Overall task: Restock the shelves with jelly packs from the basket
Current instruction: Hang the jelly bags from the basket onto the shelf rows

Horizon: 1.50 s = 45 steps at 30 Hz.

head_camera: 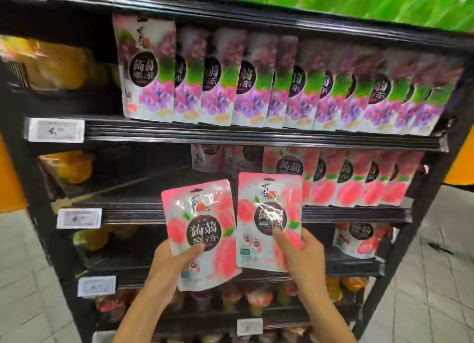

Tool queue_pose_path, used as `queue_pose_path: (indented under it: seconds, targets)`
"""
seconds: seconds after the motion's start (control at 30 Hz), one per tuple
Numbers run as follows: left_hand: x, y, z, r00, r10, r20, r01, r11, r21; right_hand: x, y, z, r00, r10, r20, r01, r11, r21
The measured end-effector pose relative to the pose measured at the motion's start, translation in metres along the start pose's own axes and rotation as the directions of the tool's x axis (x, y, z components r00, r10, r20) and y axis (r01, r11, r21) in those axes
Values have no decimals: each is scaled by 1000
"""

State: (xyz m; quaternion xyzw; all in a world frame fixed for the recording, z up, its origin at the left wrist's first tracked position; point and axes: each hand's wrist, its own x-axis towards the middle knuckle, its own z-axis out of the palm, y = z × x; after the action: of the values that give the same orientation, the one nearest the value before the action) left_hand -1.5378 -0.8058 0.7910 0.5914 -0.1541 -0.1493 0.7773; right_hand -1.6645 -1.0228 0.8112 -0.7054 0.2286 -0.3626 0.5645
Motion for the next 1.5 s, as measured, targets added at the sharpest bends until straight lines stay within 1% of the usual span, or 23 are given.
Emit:
queue_pose_path:
  seconds: [0.13,0.23,0.37,0.47,0.57,0.67,0.73,0.83,0.9,1.03,1.13,1.23,1.3,1.4,1.43,1.5]
  targets:
    - [9,7,6,999,33,1,-33,998,52,28,-12,4,997,-31,-66,25,995,-92]
    - [16,9,7,999,48,-15,-47,997,67,50,-20,8,996,-8,-85,2,997,-71]
    - [22,10,5,995,78,-54,-75,996,57,75,-24,19,999,14,-40,-17,995,-96]
    - [26,10,2,995,84,-53,-81,995,62,86,-29,32,998,1,-68,-9,992,-124]
    - [30,12,2,994,99,-49,-96,993,75,97,-36,45,998,-19,-58,17,999,-33]
    - [34,14,2,993,108,-42,-105,993,56,110,-41,55,1000,20,-12,-20,997,69]
    - [36,14,2,993,110,-35,-108,993,52,117,-41,61,999,41,-19,-39,995,95]
    - [37,16,2,992,117,-42,-115,992,59,116,-35,67,998,4,-62,2,995,102]
    - [38,16,2,991,127,-42,-125,991,53,111,-29,66,996,-46,-79,53,996,78]
    - [41,16,6,991,128,-44,-125,990,57,104,-20,59,990,-128,-62,128,992,-9]
    - [45,14,10,991,114,-63,-111,992,59,100,-13,53,975,-214,-55,208,973,-99]
    - [48,13,18,993,109,-46,-107,993,53,99,-6,51,955,-285,-81,269,948,-170]
    - [49,14,25,994,106,-31,-104,993,56,101,-3,51,946,-310,-95,287,936,-202]
    - [52,15,33,996,91,-1,-91,995,50,100,-5,49,948,-310,-71,291,935,-204]
    - [52,15,35,996,86,8,-86,995,48,97,-7,48,945,-319,-70,296,927,-230]
    - [54,14,38,996,81,21,-82,996,45,88,-8,44,915,-392,-100,335,873,-353]
